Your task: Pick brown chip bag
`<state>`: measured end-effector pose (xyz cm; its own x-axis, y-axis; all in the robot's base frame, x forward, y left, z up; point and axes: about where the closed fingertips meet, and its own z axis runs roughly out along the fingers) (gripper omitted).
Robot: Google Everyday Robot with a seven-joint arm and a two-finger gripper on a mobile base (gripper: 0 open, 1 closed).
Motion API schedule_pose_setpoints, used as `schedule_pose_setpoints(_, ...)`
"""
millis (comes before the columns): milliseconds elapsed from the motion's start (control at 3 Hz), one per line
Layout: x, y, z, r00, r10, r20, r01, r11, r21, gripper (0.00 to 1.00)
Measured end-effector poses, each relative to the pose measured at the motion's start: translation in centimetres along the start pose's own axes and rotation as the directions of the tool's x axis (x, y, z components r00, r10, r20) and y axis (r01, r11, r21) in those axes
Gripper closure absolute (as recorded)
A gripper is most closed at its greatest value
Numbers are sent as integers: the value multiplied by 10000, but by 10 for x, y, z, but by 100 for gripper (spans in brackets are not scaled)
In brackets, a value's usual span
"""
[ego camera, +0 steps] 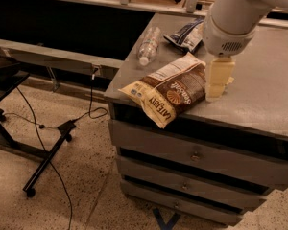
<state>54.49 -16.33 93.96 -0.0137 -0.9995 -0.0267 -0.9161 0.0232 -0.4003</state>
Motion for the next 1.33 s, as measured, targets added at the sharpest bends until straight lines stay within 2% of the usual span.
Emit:
schedule_pose_setpoints(333, -18, -14, 49, 9932, -1052, -502, 1036, 9940, -341, 0)
schedule_pose_setpoints(667, -34, -16, 84, 9795, -1934, -557, 1898, 9797, -641, 0)
schedule_pose_setpoints(1000, -50, -11, 115, 9576, -2829, -537, 2764, 9554, -1041, 1)
schedule_pose_setpoints(1333, -59, -7, 128, 9457, -3198, -579, 3114, 9426, -1207, 29)
